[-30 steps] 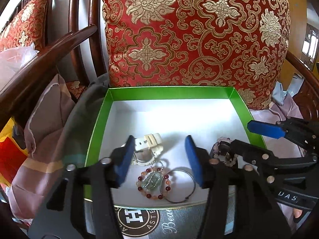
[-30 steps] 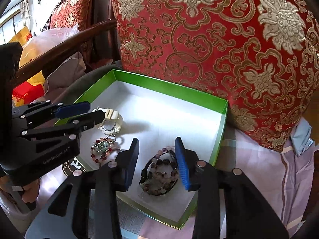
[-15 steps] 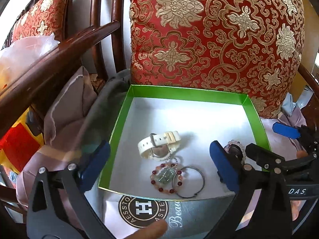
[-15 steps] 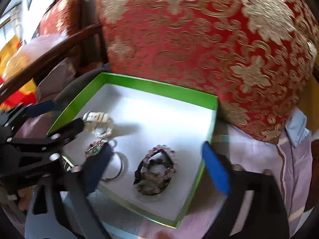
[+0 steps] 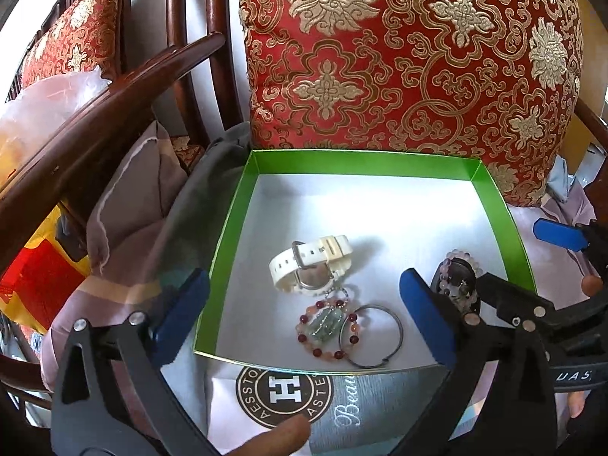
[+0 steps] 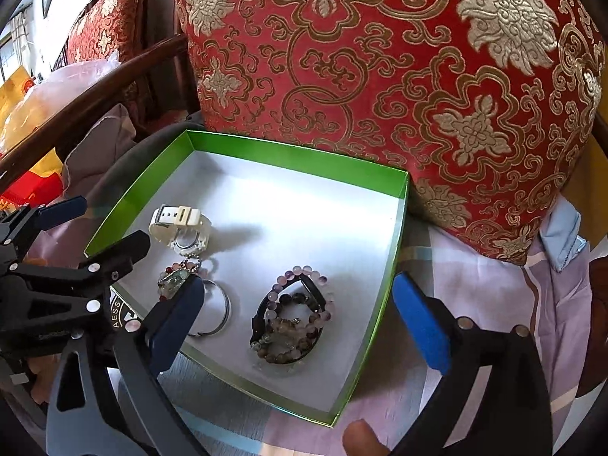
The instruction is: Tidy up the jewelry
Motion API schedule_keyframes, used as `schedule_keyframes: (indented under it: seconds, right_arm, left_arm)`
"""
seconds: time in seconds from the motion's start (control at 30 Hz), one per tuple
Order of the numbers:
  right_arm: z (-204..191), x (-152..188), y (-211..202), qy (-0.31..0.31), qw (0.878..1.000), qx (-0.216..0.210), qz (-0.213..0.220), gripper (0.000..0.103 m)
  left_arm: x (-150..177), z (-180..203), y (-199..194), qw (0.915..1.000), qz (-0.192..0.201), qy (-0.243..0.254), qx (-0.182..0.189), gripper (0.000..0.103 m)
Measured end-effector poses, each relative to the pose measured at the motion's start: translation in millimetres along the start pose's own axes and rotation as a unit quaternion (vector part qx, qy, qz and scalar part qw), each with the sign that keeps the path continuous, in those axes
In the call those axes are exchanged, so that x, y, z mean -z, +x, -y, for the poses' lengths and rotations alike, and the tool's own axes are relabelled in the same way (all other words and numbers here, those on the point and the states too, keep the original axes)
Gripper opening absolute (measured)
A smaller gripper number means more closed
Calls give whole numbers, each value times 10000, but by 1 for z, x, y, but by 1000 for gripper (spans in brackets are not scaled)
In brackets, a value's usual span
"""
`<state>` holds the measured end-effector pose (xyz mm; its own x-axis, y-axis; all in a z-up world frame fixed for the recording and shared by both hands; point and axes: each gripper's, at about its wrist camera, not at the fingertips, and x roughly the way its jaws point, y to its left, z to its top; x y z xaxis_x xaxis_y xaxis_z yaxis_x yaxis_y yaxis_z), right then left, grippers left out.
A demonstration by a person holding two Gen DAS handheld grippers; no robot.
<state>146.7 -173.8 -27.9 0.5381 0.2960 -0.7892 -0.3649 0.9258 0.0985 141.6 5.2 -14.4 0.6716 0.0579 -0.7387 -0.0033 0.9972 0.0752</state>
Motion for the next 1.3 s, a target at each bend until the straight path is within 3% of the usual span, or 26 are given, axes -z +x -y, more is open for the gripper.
schedule_keyframes:
  seconds: [1.3]
  right_arm:
    - [-2,0,1,-36,10000,-46,-61,99]
  left_arm:
    - [2,1,0,9999,-120,-93,-12,101]
